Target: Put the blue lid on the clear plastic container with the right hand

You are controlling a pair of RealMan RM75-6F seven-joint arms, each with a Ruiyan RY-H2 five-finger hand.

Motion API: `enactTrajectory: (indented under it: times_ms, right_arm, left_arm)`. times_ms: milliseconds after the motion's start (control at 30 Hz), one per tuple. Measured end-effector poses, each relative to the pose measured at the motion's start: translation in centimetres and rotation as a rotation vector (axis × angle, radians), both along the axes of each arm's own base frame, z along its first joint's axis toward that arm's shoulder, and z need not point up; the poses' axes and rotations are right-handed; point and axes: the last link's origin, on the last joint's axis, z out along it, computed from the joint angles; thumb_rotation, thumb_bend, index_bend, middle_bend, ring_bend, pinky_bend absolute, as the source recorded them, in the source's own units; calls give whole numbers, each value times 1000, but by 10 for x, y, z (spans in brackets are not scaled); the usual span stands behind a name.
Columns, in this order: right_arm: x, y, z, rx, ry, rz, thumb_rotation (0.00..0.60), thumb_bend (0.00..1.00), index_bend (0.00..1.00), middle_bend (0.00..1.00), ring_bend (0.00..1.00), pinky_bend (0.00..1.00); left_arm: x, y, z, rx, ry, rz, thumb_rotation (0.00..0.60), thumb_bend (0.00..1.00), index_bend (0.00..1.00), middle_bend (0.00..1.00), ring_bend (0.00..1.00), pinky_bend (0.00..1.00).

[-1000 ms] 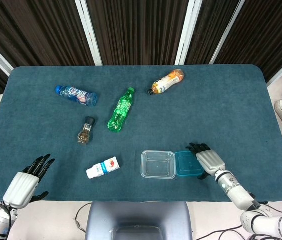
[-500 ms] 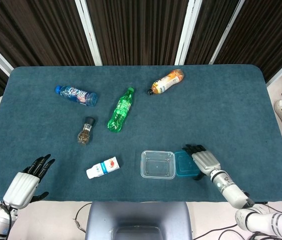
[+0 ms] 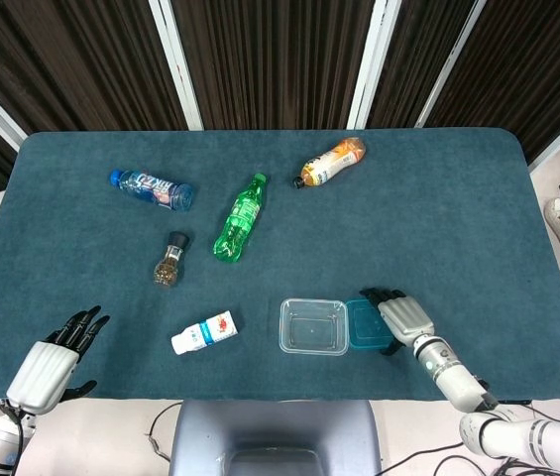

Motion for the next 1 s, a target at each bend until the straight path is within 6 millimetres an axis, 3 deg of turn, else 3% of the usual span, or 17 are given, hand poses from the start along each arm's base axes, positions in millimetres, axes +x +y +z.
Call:
enactTrajectory:
  times_ms: [167, 267, 633, 800, 1000]
  right_arm:
    - [0, 1, 3, -25, 2, 6, 600, 282, 456, 488, 674, 574]
    - [0, 2, 6, -53, -1, 15, 600, 296, 502, 520, 708, 597]
    - [5, 18, 36, -235, -46, 80, 600, 304, 513, 528, 717, 603]
    - [18, 32, 49, -277, -104, 115, 600, 304, 513, 528, 716, 603]
    - [38, 41, 49, -269, -142, 143, 600, 303, 512, 527, 717, 603]
  left_arm:
    - [0, 0, 0, 0, -1, 1, 600, 339, 93, 9, 87, 437]
    - [0, 0, 0, -1, 1, -1, 600, 340, 93, 9, 87, 437]
    - [1, 0, -2, -6, 8, -1, 600, 339, 93, 9, 86, 437]
    - [1, 0, -2, -9, 8, -2, 600, 340, 93, 9, 86, 438]
    - [0, 0, -1, -12, -6, 5, 600, 339, 94, 9, 86, 437]
